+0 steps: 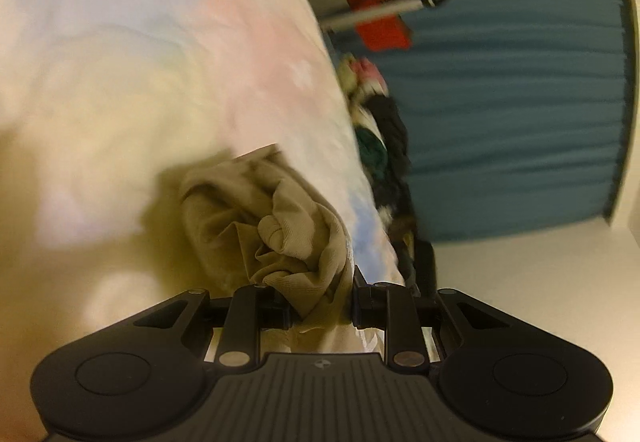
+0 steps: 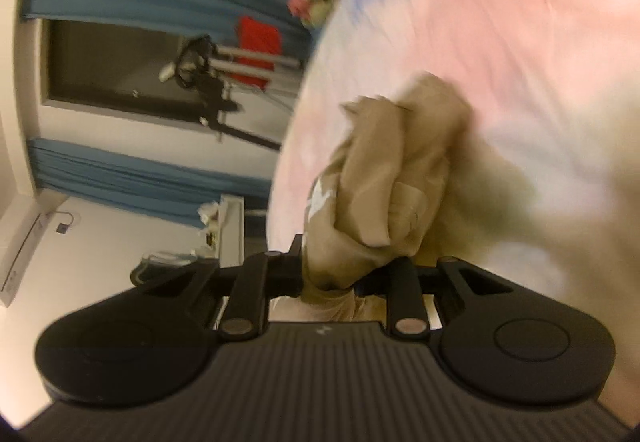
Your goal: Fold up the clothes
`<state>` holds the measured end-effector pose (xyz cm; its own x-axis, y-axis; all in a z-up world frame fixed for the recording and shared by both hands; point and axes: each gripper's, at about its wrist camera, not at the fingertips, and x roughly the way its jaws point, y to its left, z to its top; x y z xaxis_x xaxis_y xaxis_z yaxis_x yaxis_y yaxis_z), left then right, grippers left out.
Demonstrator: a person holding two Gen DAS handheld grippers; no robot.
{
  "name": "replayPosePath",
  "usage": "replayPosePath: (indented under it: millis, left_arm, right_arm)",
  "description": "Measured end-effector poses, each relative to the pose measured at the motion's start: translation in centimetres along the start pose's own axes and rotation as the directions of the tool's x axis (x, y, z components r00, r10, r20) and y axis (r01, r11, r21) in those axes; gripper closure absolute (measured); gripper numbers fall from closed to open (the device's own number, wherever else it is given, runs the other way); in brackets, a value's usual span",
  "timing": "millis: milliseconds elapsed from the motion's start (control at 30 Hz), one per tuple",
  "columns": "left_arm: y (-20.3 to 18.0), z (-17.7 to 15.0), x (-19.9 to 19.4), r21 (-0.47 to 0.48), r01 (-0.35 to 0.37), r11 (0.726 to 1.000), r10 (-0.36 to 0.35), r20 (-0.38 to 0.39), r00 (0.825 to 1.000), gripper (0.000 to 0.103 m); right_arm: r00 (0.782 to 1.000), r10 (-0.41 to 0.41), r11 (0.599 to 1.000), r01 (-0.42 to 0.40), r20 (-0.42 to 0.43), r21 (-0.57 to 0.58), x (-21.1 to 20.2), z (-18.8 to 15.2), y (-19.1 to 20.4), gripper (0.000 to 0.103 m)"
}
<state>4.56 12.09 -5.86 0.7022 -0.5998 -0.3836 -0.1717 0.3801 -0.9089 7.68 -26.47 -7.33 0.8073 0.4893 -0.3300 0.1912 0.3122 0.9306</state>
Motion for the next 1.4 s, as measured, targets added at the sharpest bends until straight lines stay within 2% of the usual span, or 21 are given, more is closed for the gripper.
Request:
replayPosePath:
  millis: [100,200,300,400,467,600,667,733,800,867,900,967,1000,1100,1200,1300,1400]
  left_arm:
    - [-3.9,-0.2,2.4,0.054,-0.017,0.998,0.021,-0.075,0.997,0.077]
    - [-8.0,-0.4,6.4,0.106,-0.037,0.994,0.052,-0.135,0.989,0.077]
    - [-12.6,-0.2,11.8,0.162,-0.045,0.986,0.074,-0.180,0.981,0.077]
    - [-17.8,0.0,18.1,0.251,-0.027,0.968,0.084,-0.221,0.972,0.077]
    - [-21.6,0.1,22.0,0.318,0.003,0.948,0.073,-0.226,0.971,0.077]
    - [-27.4,0.0,28.5,0.399,0.092,0.912,-0.013,-0.197,0.980,0.077]
    - [-28.3,-0.5,31.4,0.440,0.111,0.891,-0.034,-0.180,0.983,0.077]
    - [-27.2,-1.5,34.2,0.473,0.103,0.875,-0.026,-0.167,0.986,0.077]
    - [-25.6,-2.6,37.0,0.506,0.087,0.858,-0.008,-0.156,0.988,0.077]
    - [-21.4,-4.0,38.5,0.540,0.024,0.841,0.076,-0.162,0.984,0.077]
    - [-19.1,-4.8,39.0,0.558,-0.014,0.829,0.135,-0.176,0.975,0.077]
    - [-15.4,-6.1,39.1,0.601,-0.046,0.798,0.211,-0.207,0.955,0.077]
    - [-14.0,-6.6,39.0,0.627,-0.048,0.778,0.233,-0.216,0.948,0.077]
    - [-12.0,-7.9,37.8,0.690,-0.031,0.724,0.242,-0.211,0.947,0.076]
    - [-12.5,-9.1,36.4,0.756,-0.036,0.653,0.258,-0.178,0.949,0.071]
    - [-13.7,-9.3,34.7,0.788,-0.056,0.613,0.279,-0.149,0.949,0.069]
    - [-15.7,-9.8,31.6,0.818,-0.052,0.573,0.262,-0.123,0.957,0.067]
  right_arm:
    - [0.998,-0.013,1.000,0.013,0.055,0.009,-2.6,2.0,0.9,0.078]
    - [0.994,-0.035,0.999,0.032,0.103,0.029,-4.1,5.7,1.2,0.078]
    - [0.989,-0.060,0.998,0.057,0.136,0.029,-4.2,10.7,1.8,0.078]
    - [0.978,-0.054,0.997,0.066,0.203,-0.051,-3.5,16.6,3.9,0.078]
    - [0.962,-0.046,0.990,0.080,0.268,-0.117,-3.5,20.5,5.6,0.078]
    - [0.925,0.014,0.972,0.077,0.380,-0.223,-2.9,27.1,8.1,0.078]
    - [0.908,0.016,0.962,0.100,0.418,-0.254,-2.2,29.3,7.6,0.078]
    - [0.900,-0.009,0.951,0.143,0.436,-0.274,-0.6,30.7,5.7,0.078]
    - [0.903,-0.065,0.948,0.189,0.425,-0.256,0.8,30.8,2.1,0.078]
    - [0.909,-0.137,0.943,0.241,0.393,-0.230,2.2,30.4,-2.1,0.078]
    - [0.912,-0.184,0.937,0.275,0.366,-0.216,2.8,29.8,-4.1,0.078]
    - [0.912,-0.270,0.923,0.337,0.307,-0.189,3.9,28.3,-8.1,0.078]
    - [0.914,-0.278,0.924,0.338,0.295,-0.176,3.8,27.4,-9.5,0.078]
    - [0.921,-0.279,0.938,0.322,0.273,-0.126,3.0,25.1,-12.8,0.078]
    - [0.921,-0.288,0.948,0.313,0.262,-0.058,2.0,24.0,-13.9,0.075]
    - [0.907,-0.336,0.934,0.356,0.253,-0.036,0.4,23.2,-12.7,0.075]
    - [0.885,-0.378,0.898,0.422,0.272,-0.125,-1.3,21.3,-8.9,0.075]
